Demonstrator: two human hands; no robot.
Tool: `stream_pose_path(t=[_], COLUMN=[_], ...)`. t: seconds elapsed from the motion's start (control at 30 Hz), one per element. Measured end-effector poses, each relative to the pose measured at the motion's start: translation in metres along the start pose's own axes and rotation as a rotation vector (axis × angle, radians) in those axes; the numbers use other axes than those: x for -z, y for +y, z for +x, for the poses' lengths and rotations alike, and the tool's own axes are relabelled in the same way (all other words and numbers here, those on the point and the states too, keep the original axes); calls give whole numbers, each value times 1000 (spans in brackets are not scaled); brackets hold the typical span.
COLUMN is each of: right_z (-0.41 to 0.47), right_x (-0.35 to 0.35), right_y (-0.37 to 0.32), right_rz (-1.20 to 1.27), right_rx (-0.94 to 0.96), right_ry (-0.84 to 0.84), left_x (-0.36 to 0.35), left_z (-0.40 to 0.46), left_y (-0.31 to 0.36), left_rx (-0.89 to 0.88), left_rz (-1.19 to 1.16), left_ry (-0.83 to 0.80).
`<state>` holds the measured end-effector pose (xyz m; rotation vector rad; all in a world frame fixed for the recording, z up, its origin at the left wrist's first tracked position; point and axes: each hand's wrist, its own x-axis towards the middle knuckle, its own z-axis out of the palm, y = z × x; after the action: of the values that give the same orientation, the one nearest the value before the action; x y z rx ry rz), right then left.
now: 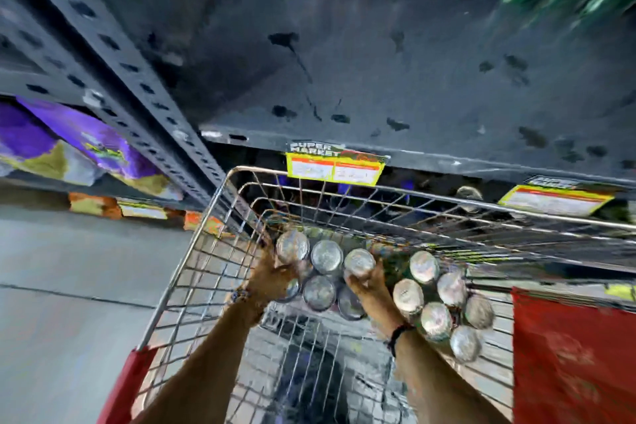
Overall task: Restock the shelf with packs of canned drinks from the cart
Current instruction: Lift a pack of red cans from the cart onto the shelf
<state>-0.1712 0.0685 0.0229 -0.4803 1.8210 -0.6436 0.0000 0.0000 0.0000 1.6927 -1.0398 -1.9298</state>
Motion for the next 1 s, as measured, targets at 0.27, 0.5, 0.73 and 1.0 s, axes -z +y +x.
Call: stream_pose_path(t=[0.27,0.5,0.73,1.0], right_z=[-21,-96,-184,-225], right_x=[14,45,85,123], right_y=[-4,-56,-127,-217], right_rz=[62,-110,-337,-340], right_rx=[63,272,441,576], right_ry=[-102,-4,152,324], left_x=[-11,-18,-24,-30], left_z=[-19,-85,-175,-215], left_y=[31,86,171,274], left_rx=[-55,-184,-382,-542], left_rz=[209,305,328,166], left_ry=[17,12,156,136])
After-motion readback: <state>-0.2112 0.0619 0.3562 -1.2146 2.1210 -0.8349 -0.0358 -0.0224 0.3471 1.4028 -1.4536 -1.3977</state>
